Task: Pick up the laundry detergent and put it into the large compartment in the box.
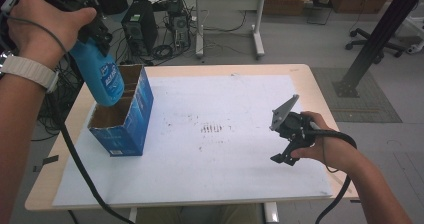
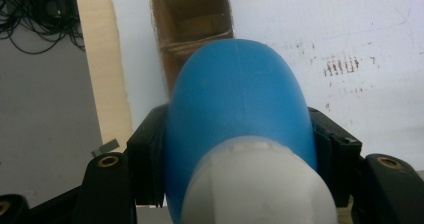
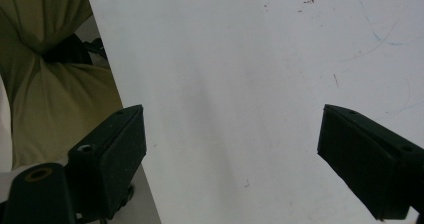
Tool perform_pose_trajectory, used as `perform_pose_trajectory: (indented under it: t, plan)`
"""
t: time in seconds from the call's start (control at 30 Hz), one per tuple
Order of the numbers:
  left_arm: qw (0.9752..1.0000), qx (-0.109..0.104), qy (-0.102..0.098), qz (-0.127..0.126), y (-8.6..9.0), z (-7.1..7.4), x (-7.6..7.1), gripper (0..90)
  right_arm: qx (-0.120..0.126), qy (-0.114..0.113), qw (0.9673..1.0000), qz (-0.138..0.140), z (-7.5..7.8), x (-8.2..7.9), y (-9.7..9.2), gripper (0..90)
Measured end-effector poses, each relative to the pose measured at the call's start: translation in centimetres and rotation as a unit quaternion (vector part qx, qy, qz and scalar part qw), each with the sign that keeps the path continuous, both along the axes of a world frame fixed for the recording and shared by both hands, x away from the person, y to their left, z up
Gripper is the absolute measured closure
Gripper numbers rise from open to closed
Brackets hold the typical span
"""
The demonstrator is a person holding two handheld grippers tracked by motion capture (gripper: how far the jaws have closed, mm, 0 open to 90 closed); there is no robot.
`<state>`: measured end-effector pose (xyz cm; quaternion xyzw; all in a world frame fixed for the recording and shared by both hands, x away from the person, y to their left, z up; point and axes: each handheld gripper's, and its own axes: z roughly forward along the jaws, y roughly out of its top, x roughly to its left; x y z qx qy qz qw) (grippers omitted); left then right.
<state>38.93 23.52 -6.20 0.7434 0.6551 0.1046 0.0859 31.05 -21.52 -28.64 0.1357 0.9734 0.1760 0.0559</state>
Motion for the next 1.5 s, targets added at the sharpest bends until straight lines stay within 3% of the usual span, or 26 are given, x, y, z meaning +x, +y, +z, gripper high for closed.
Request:
perform_pose_trajectory:
  t: [0.4, 0.57, 1.5]
  plan:
    - [0.9999, -0.002, -0.005, 0.012, 1.1, -1.2, 0.4, 37.5, -0.001, 0.000, 1.0000, -0.004, -0.1, -0.1, -0.2, 12.3]
    - [0.9998, 0.006, -0.004, 0.016, 1.2, -1.9, 0.7, 37.5, -0.001, 0.002, 1.0000, -0.005, -0.2, 0.0, -0.2, 12.3]
    - [0.9997, 0.008, 0.002, 0.025, 1.8, -6.7, 1.8, 37.5, -0.006, 0.005, 0.9999, -0.009, -0.6, 0.0, -0.3, 12.3]
